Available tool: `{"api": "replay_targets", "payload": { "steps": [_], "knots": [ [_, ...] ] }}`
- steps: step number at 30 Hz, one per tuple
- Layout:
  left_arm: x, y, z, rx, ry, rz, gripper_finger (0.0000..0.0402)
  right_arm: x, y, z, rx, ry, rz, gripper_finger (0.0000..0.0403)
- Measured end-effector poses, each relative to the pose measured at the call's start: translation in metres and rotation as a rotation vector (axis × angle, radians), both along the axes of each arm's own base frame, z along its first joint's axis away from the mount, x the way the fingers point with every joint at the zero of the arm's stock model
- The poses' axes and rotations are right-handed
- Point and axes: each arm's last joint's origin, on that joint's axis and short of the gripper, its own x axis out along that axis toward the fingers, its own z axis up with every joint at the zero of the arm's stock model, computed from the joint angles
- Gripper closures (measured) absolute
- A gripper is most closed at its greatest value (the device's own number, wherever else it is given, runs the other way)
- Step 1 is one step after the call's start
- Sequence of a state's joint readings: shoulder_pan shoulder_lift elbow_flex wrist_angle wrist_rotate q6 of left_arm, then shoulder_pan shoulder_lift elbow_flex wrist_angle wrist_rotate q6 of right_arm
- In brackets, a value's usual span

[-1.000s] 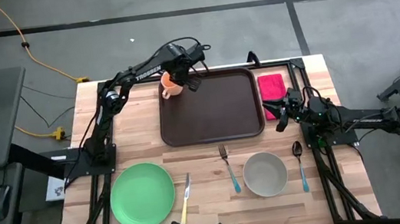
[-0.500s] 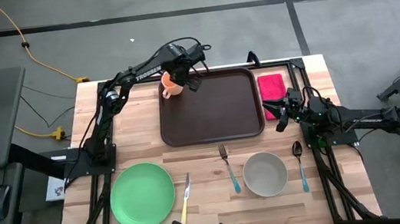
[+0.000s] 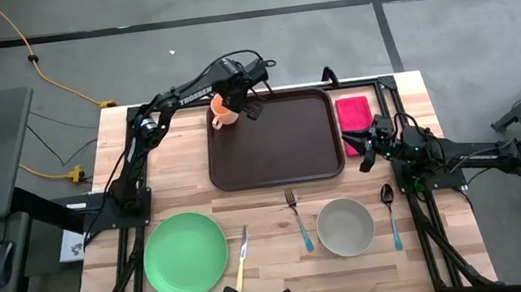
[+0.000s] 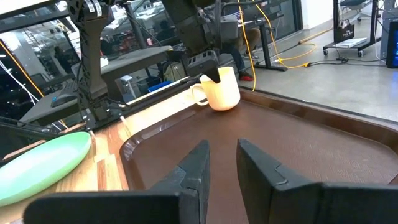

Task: Set up tray
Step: Put the yellow mug on the brown serving tray

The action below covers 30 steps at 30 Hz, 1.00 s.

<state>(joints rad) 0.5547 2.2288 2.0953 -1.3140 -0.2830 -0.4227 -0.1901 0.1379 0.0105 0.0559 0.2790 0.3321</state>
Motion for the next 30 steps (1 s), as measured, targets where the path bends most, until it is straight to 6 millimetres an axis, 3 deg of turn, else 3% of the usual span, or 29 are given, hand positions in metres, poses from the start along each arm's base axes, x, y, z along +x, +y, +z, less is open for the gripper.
{"api": "replay_targets", "payload": {
  "steps": [30],
  "knots": [
    [-0.0001,0.0006,0.0002,0.002,-0.004,0.002,0.0380,0.0000,0.0001,0.0000,0.002,-0.001,0.001,0.0346]
  ]
}}
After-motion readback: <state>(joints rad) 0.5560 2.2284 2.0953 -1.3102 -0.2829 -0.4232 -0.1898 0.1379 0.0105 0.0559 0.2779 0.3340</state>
